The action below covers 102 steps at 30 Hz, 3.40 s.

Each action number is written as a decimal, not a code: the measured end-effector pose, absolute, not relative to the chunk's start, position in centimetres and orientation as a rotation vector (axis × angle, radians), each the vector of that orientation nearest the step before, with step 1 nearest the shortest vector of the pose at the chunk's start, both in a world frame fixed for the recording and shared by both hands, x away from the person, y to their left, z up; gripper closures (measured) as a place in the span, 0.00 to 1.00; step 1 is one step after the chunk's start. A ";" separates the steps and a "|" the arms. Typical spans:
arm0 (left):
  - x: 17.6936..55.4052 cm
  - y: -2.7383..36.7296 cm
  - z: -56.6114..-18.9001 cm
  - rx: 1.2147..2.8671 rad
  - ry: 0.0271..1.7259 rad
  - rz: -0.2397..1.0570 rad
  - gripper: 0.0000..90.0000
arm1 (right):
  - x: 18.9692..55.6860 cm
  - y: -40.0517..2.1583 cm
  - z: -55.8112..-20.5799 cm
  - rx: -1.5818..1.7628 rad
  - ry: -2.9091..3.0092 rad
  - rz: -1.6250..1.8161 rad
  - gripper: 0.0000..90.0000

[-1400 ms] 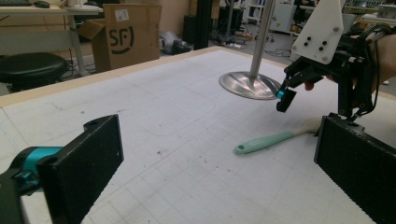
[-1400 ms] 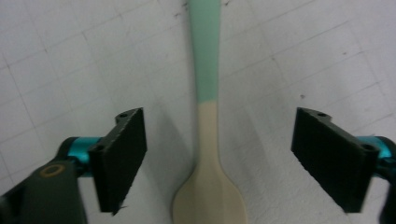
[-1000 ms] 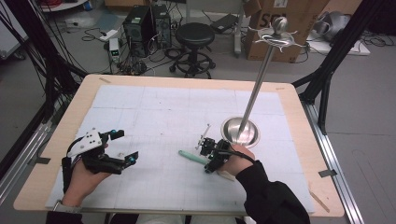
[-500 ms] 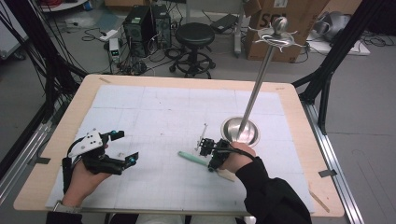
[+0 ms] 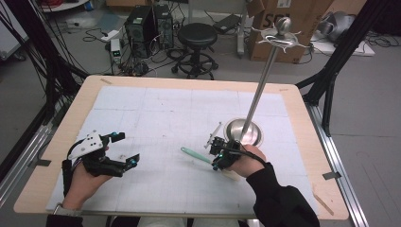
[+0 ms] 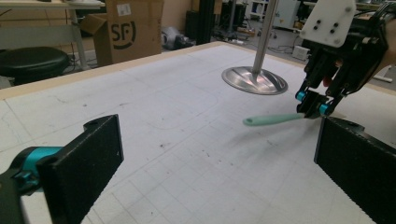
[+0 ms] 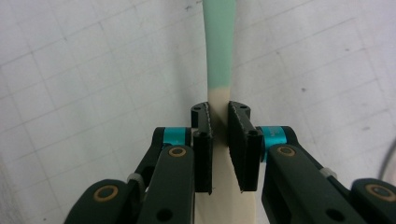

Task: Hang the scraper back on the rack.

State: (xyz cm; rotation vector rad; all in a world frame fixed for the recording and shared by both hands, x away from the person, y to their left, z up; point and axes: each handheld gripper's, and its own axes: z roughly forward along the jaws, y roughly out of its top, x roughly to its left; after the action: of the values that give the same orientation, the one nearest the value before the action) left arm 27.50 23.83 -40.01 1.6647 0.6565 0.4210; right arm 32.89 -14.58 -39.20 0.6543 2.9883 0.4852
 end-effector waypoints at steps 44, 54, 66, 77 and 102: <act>27.3 23.6 -39.7 1.596 0.651 0.328 0.02 | 28.7 -33.7 -32.8 0.882 2.101 1.686 0.90; 27.3 23.6 -39.6 1.586 0.660 0.318 0.02 | 29.2 -36.5 -30.7 0.909 2.012 1.703 0.90; 27.3 23.6 -39.8 1.594 0.667 0.330 0.02 | 29.5 -38.0 -26.7 0.887 1.911 1.688 0.90; 27.4 23.7 -39.9 1.603 0.682 0.332 0.02 | 30.2 -38.5 -25.0 0.898 1.878 1.709 0.90; 27.5 23.7 -40.2 1.626 0.701 0.351 0.02 | 31.1 -38.9 -24.6 0.978 1.860 1.690 0.90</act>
State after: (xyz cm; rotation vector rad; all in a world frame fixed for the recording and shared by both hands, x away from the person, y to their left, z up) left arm 27.53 23.74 -40.19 1.6258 0.7015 0.3509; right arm 31.13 -38.90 -24.56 0.9776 1.8599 1.6900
